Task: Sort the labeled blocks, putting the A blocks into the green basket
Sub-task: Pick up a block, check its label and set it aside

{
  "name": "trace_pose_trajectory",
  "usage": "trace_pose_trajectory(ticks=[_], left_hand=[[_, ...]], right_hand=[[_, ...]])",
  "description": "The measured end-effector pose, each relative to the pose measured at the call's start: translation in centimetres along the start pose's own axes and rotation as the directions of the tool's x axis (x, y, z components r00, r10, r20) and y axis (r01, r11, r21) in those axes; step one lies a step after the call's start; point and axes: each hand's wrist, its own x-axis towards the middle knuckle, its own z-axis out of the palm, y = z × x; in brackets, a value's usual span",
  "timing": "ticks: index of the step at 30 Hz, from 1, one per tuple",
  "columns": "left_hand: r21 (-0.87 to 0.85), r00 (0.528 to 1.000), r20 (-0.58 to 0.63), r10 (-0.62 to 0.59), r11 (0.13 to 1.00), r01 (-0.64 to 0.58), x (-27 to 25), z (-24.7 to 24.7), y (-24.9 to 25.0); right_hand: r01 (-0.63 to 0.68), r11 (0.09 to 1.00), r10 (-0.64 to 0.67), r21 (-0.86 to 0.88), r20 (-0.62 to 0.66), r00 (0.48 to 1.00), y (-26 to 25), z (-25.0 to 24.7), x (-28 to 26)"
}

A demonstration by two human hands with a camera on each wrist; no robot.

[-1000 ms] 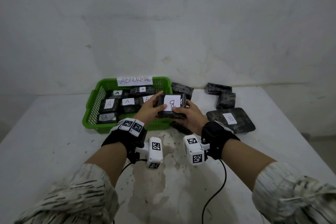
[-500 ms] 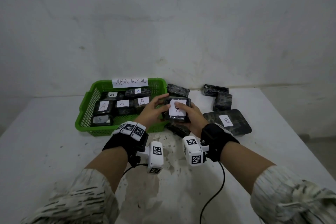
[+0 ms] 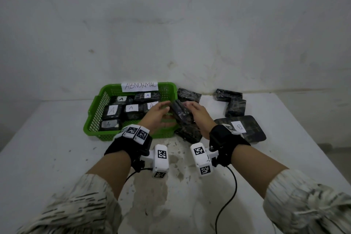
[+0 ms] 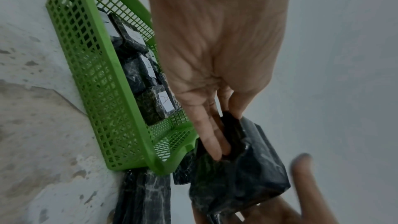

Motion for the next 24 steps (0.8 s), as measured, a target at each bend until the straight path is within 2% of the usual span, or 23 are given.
trace_pose_trajectory(ticks=[2, 4, 6, 8, 10, 12, 14, 17, 19, 24], left_hand=[[-0.040, 1.000, 0.013, 0.013, 0.999, -0.013, -0.1, -0.3, 0.1], [-0.048, 0.999, 0.026, 0.020, 0.999, -0.018, -0.3, -0.3, 0.3], [0.128, 0.999, -0.006, 0.053, 0.990, -0.052, -0.2, -0.3, 0.4], [0.388, 0.990, -0.040, 0.138, 0.915, -0.112, -0.1, -0.2, 0.5], [0.477, 0.981, -0.060, 0.183, 0.869, -0.133, -0.1, -0.2, 0.4], [0.423, 0.990, -0.043, 0.132, 0.900, -0.101, -0.3, -0.2, 0.2], [0.285, 0.997, -0.014, 0.070, 0.957, -0.063, -0.6, 0.2, 0.0], [0.130, 0.998, 0.006, 0.069, 0.989, -0.070, -1.1, 0.6, 0.0], [0.133, 0.994, 0.013, 0.108, 0.985, -0.108, -1.1, 0.7, 0.1], [0.181, 0.985, -0.040, 0.169, 0.971, -0.159, -1.0, 0.5, 0.6]], right_hand=[[-0.086, 0.996, 0.082, 0.022, 0.127, 0.988, -0.9, -0.1, -0.6], [-0.111, 0.994, 0.112, -0.019, 0.193, 0.975, -1.0, -0.2, -1.0], [-0.077, 0.996, 0.083, -0.039, 0.172, 0.982, -0.8, -0.1, -1.4], [-0.063, 0.998, 0.065, -0.020, 0.123, 0.990, -0.6, 0.0, -1.7], [-0.066, 0.997, 0.062, 0.040, 0.087, 0.994, -0.8, 0.0, -1.8], [-0.045, 0.998, 0.044, 0.040, 0.042, 0.998, -1.1, 0.0, -2.0], [-0.029, 1.000, 0.029, -0.012, -0.004, 1.000, -1.1, 0.1, -1.9], [-0.016, 0.998, 0.015, -0.054, -0.020, 1.000, -1.1, 0.5, -1.9], [-0.021, 0.999, 0.021, -0.032, -0.014, 1.000, -1.2, 0.7, -2.0], [-0.083, 0.990, 0.070, 0.116, 0.109, 0.992, -1.6, 1.3, -2.5]])
